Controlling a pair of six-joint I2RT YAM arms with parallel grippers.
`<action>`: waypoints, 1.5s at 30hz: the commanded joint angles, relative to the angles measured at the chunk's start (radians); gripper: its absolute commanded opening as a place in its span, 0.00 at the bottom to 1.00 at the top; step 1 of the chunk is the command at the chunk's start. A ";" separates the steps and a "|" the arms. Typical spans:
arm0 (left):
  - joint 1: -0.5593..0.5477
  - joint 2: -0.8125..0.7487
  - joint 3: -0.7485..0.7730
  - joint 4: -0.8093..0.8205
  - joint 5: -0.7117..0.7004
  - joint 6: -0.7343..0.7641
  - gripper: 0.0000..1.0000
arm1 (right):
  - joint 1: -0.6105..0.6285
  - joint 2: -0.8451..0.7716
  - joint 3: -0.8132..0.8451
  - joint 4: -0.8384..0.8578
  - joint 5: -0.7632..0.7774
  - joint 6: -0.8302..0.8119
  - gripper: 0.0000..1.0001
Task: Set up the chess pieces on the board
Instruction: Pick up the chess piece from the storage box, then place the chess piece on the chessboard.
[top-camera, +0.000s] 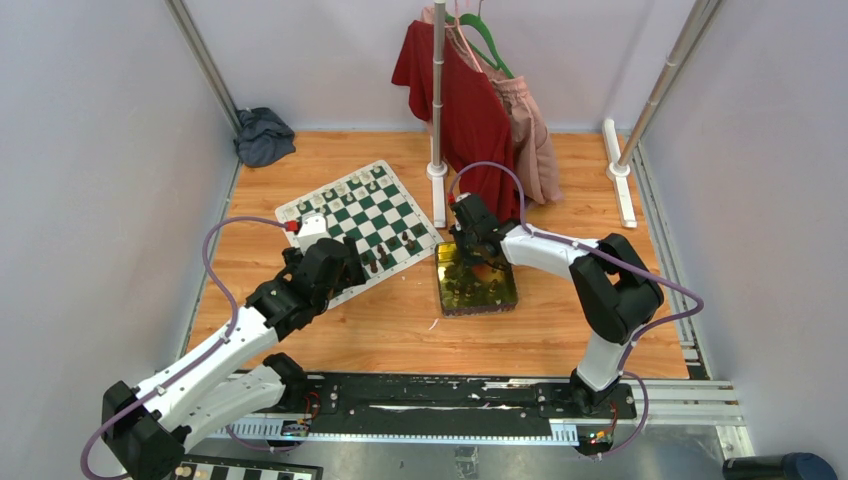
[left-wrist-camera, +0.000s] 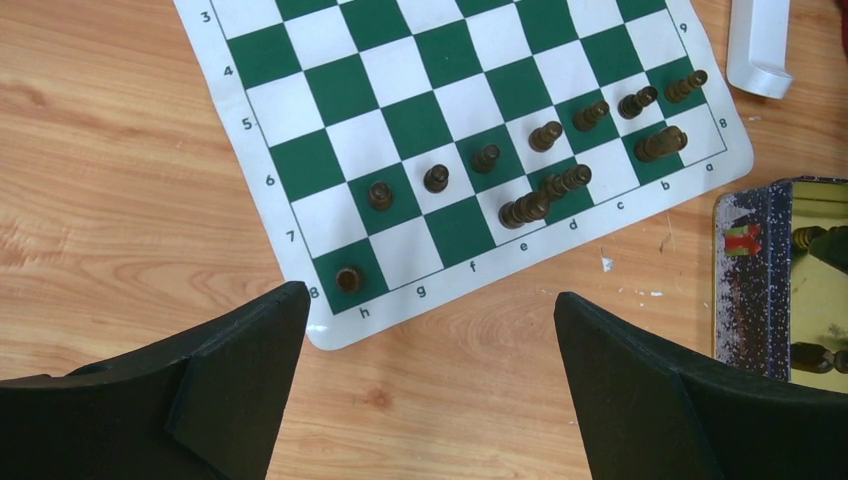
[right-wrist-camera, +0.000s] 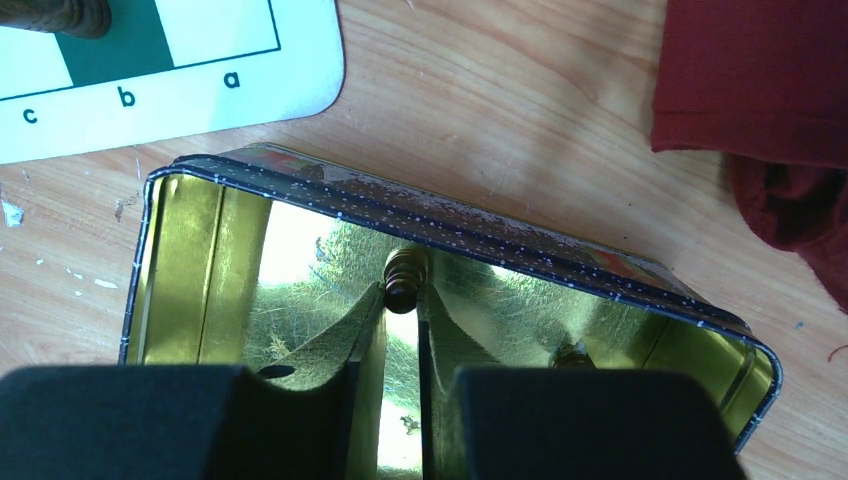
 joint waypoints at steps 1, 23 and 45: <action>-0.008 -0.015 0.028 0.001 -0.033 -0.010 1.00 | -0.013 -0.025 0.015 -0.023 -0.003 -0.013 0.02; -0.008 -0.055 0.034 -0.021 -0.043 0.008 1.00 | 0.001 -0.067 0.049 -0.069 0.021 -0.018 0.00; -0.009 -0.174 0.072 -0.110 -0.078 -0.003 1.00 | 0.163 -0.081 0.232 -0.211 0.104 -0.063 0.00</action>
